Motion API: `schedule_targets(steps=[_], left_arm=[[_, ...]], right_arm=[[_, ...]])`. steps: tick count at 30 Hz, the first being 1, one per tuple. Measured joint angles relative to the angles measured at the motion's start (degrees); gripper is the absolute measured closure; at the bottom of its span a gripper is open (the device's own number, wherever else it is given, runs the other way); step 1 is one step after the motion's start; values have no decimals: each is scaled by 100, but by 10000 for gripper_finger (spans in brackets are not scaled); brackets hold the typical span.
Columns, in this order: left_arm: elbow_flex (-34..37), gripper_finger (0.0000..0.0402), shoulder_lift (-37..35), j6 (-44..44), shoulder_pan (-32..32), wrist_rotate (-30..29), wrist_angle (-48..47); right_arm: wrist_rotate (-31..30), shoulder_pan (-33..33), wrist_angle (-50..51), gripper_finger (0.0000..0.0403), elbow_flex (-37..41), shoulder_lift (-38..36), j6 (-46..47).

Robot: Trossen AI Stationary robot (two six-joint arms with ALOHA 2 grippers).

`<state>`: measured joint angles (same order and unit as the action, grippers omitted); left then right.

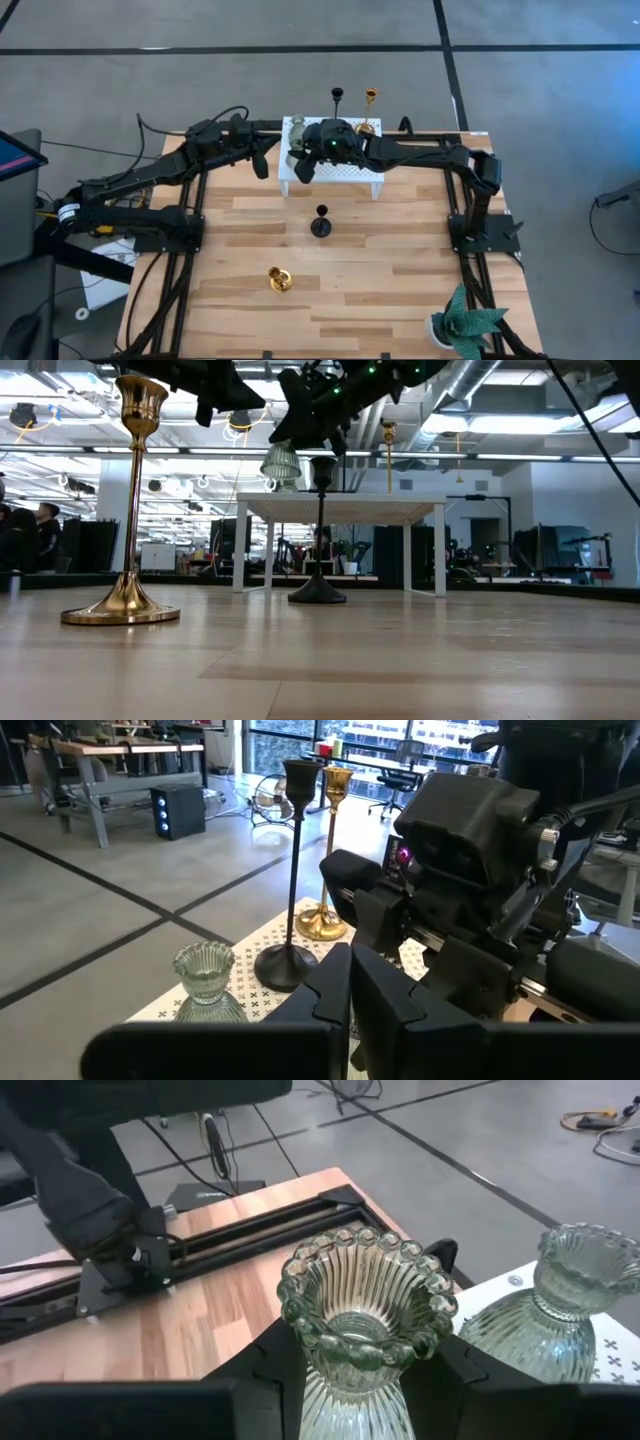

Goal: Pick & Place candle stick holders
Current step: Align the transparent candle holder with the transparent candle holder on the shelf

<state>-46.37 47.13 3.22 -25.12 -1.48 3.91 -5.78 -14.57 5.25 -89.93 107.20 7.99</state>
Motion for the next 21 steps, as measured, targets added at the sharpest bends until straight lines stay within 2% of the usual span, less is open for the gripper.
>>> schedule_targets(steps=[16,21], left_arm=[[0,390,0,2,0,5,1],[0,390,0,4,-2,515,-82]], right_arm=[[144,-61,95,290,0,0,2],[134,-57,118,290,0,0,0]])
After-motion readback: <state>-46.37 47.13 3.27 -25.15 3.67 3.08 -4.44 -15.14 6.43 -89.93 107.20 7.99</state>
